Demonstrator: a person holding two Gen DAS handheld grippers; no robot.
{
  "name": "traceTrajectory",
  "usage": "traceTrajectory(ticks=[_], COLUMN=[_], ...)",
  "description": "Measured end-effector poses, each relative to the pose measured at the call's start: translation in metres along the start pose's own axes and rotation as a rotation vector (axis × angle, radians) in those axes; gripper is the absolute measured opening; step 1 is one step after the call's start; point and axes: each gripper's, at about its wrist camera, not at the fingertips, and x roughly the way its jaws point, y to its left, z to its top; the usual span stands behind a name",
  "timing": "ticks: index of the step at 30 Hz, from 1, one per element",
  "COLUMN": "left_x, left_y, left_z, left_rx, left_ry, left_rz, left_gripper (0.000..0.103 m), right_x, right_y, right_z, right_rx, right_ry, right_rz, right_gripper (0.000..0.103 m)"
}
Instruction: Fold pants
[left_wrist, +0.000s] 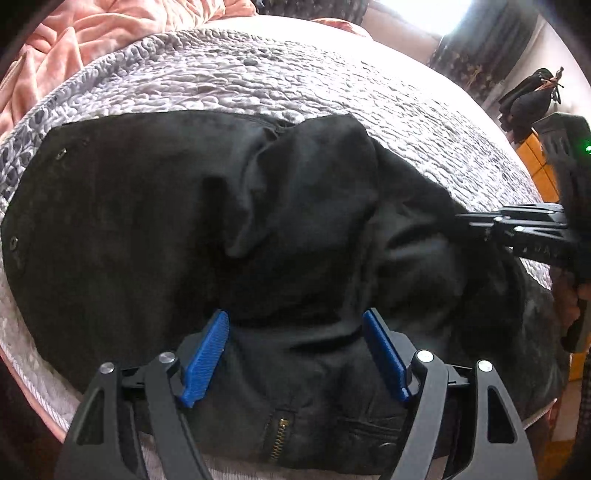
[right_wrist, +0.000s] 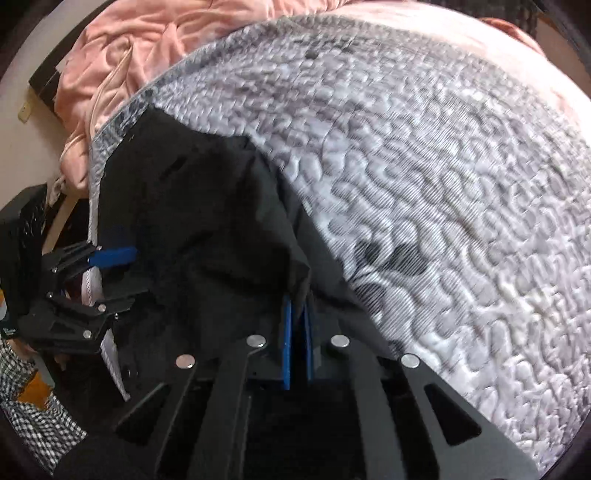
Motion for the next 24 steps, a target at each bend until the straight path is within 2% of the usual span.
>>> traceTrajectory(ticks=[6,7,10,12,15,19,24], left_x=[0.016,0.016,0.007,-0.003,-0.025,-0.047,-0.040], left_y=[-0.008,-0.011,-0.013,-0.003,0.016,0.046,0.073], left_z=[0.007,0.005,0.001,-0.001,-0.008,-0.025,-0.040], left_rx=[0.037,0.060,0.078,0.028,-0.064,-0.124,-0.194], left_ry=[-0.013,-0.012,0.012,0.035,0.067,0.120,0.204], left_rz=[0.025,0.043,0.050,0.014,-0.045,-0.025,-0.019], left_gripper=[0.085,0.085,0.085,0.085,0.085,0.085,0.083], right_x=[0.019,0.017,-0.006,-0.023,-0.054,-0.081,-0.083], right_y=[-0.011,-0.010,-0.008,-0.004,0.004,0.011,0.011], right_z=[-0.002,-0.003,-0.011,-0.022,-0.054,-0.107,-0.157], right_rx=[0.077,0.073,0.100,0.118,0.176,0.252,0.366], right_ry=[0.006,-0.001,-0.055,-0.088,-0.133,-0.162,-0.147], right_rz=[-0.036,-0.038,-0.036,-0.030,0.002,0.032,0.052], right_gripper=[0.006,0.010,0.034,0.036,0.036,0.036,0.036])
